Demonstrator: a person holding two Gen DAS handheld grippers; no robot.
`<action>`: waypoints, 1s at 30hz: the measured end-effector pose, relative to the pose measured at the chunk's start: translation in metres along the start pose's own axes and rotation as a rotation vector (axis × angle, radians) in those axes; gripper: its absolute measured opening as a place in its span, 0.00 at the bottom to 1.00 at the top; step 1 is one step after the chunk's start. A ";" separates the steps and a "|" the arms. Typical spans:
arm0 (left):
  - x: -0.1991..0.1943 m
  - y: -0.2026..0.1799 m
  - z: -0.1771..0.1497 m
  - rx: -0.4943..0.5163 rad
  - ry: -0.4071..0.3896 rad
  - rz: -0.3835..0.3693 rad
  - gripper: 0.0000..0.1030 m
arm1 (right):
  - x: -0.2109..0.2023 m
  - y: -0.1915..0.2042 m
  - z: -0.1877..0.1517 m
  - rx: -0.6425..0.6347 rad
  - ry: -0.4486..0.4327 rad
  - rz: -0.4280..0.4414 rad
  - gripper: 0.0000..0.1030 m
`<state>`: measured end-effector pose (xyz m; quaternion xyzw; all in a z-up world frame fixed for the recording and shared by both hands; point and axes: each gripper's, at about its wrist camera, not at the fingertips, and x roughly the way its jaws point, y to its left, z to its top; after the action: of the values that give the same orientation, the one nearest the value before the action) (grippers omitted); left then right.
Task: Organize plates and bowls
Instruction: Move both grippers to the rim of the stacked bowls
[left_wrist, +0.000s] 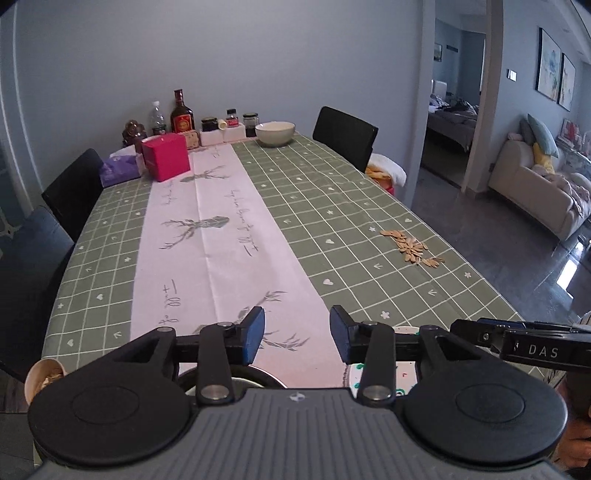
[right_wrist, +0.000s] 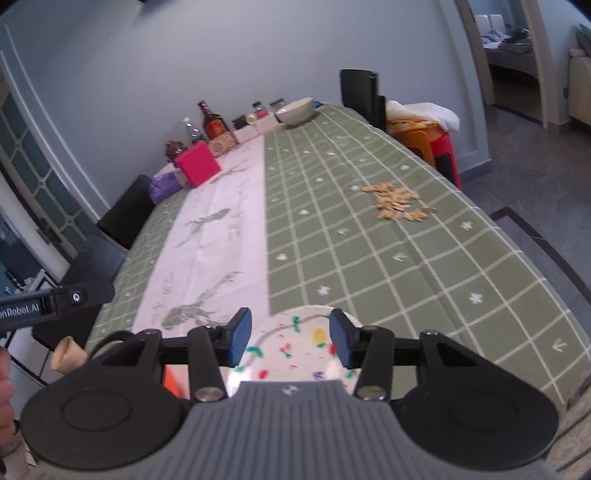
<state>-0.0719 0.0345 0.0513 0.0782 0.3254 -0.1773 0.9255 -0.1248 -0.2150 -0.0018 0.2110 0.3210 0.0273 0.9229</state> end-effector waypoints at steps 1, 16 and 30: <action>-0.004 0.003 -0.001 -0.007 -0.013 0.016 0.47 | 0.000 0.008 0.002 -0.008 -0.005 0.017 0.45; -0.014 0.087 -0.051 -0.190 0.071 -0.007 0.60 | 0.060 0.098 -0.026 -0.080 0.201 0.188 0.74; 0.039 0.121 -0.101 -0.332 0.275 -0.068 0.68 | 0.130 0.107 -0.064 -0.022 0.393 0.163 0.70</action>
<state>-0.0552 0.1617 -0.0480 -0.0628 0.4759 -0.1398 0.8661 -0.0518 -0.0692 -0.0788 0.2169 0.4763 0.1462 0.8395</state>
